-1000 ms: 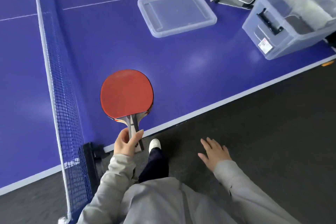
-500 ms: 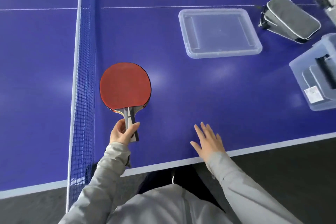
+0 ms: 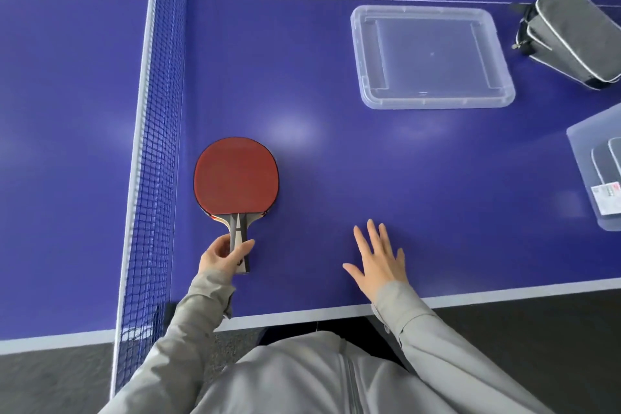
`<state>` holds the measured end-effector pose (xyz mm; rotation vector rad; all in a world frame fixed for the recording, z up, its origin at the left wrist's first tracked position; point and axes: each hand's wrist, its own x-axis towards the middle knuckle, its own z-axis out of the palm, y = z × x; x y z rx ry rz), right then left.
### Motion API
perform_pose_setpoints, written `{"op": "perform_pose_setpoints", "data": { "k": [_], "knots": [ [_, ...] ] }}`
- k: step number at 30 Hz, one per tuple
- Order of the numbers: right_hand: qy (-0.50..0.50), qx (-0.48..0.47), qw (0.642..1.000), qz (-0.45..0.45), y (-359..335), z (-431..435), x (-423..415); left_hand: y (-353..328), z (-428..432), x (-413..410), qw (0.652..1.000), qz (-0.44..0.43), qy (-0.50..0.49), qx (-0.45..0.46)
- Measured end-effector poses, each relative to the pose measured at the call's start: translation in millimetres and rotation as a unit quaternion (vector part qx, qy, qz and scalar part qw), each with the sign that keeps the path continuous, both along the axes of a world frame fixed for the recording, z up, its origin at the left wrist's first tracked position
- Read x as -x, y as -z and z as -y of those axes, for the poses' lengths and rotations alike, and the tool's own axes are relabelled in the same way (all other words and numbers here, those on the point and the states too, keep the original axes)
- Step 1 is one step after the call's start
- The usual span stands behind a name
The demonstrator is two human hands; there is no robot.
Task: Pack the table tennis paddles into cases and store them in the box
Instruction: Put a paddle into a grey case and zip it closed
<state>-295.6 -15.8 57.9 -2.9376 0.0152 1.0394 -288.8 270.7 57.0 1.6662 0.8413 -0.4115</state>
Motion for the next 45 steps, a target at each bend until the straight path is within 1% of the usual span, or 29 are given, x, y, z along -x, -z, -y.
{"op": "perform_pose_setpoints", "data": {
  "k": [2, 4, 6, 10, 17, 27, 33, 35, 39, 42, 45],
  "knots": [
    [0.005, 0.004, 1.0, -0.001, 2, 1, 1, -1, 0, 0, 0.998, 0.006, 0.028, -0.054],
    [0.003, 0.01, 1.0, -0.003, 3, 2, 2, -1, 0, -1, 0.996, 0.011, 0.049, -0.076],
    [-0.004, 0.015, 1.0, -0.002, 4, 3, 3, -1, -1, 0, 0.995, 0.007, 0.057, -0.079],
    [-0.011, 0.018, 1.0, 0.002, 5, 4, 4, 0, -4, 5, 0.996, -0.007, 0.029, -0.079],
    [-0.013, 0.03, 0.999, -0.003, 5, 3, 4, -1, -6, 8, 0.995, -0.009, 0.021, -0.096],
    [-0.02, 0.047, 0.999, -0.004, 5, 0, 6, 0, -6, 8, 0.992, 0.002, 0.063, -0.113],
    [-0.019, 0.041, 0.999, -0.016, 1, -1, 3, -10, -4, 16, 0.979, 0.015, 0.104, -0.175],
    [-0.013, 0.028, 0.999, -0.012, -2, 0, 2, -14, -3, 18, 0.966, 0.023, 0.134, -0.219],
    [0.003, 0.0, 1.0, 0.005, -11, 6, 3, -28, 5, 15, 0.922, 0.056, 0.186, -0.336],
    [0.045, -0.026, 0.999, 0.015, -19, 23, 7, -37, 19, 12, 0.889, 0.089, 0.235, -0.383],
    [0.083, -0.047, 0.995, 0.03, -28, 52, 14, -42, 47, 8, 0.857, 0.11, 0.299, -0.405]
  ]
}}
